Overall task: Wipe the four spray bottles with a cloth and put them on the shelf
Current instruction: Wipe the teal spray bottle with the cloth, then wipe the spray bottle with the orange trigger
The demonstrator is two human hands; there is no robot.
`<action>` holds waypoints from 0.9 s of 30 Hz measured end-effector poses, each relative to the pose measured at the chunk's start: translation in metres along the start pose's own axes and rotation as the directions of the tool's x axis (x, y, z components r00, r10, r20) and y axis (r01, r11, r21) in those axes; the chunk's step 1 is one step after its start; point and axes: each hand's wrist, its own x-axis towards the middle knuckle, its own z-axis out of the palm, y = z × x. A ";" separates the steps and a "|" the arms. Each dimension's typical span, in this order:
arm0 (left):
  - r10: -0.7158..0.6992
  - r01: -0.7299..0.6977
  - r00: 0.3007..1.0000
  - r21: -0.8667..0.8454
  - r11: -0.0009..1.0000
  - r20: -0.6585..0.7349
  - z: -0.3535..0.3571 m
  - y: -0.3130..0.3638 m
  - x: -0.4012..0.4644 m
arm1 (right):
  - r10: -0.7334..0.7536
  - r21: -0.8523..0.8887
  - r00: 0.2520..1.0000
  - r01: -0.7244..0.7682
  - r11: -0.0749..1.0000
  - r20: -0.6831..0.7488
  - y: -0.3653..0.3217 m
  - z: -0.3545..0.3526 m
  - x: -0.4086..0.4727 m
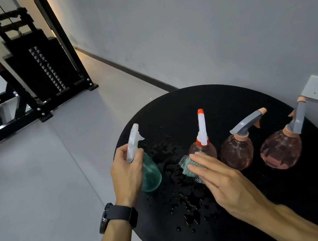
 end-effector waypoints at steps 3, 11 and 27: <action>-0.006 0.006 1.000 0.000 1.000 0.003 0.001 -0.001 0.000 | -0.019 -0.021 1.000 0.019 1.000 0.010 0.000 0.001 0.000; 0.018 -0.019 0.999 0.037 0.999 0.030 0.001 -0.002 -0.001 | -0.019 -0.035 1.000 0.019 0.999 0.005 0.001 -0.003 -0.002; 0.689 -0.722 0.686 0.094 0.686 0.234 0.040 0.026 -0.032 | 0.077 -0.070 0.997 -0.078 0.994 -0.028 0.004 -0.032 -0.019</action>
